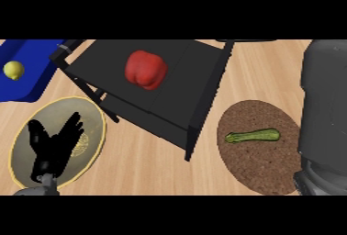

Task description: Pick the bell pepper from the placemat and place it in the tiered shelf

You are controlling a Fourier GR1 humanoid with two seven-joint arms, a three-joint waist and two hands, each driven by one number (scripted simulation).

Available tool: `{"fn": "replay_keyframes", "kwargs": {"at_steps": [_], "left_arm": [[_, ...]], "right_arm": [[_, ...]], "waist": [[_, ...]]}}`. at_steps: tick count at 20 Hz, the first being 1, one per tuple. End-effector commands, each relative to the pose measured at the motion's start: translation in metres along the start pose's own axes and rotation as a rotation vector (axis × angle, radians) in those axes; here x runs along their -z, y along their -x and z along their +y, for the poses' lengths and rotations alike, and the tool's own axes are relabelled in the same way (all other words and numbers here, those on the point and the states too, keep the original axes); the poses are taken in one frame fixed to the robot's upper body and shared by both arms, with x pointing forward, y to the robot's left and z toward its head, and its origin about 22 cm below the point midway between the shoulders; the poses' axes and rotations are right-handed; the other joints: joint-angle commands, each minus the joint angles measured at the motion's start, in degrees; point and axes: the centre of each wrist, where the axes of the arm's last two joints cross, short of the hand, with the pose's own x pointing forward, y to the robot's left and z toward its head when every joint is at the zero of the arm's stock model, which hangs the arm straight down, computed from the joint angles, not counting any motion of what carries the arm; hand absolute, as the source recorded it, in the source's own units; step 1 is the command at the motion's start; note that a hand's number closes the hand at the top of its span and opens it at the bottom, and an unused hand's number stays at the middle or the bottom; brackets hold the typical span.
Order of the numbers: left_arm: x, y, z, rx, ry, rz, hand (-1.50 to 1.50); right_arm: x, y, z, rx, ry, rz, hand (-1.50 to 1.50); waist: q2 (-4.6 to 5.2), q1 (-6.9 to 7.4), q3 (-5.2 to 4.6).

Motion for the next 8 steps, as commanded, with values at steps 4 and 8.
{"fn": "replay_keyframes", "kwargs": {"at_steps": [4,8], "left_arm": [[-0.003,0.001,0.01,-0.002,0.016,0.018,0.0],[-0.004,-0.002,0.0,-0.017,0.017,0.005,0.0]], "right_arm": [[0.0,0.025,-0.089,0.027,0.016,0.116,-1.5],[0.006,0.025,-0.133,0.055,0.005,0.092,-1.5]], "waist": [[0.11,-0.37,-0.33],[0.31,0.32,-0.35]]}}
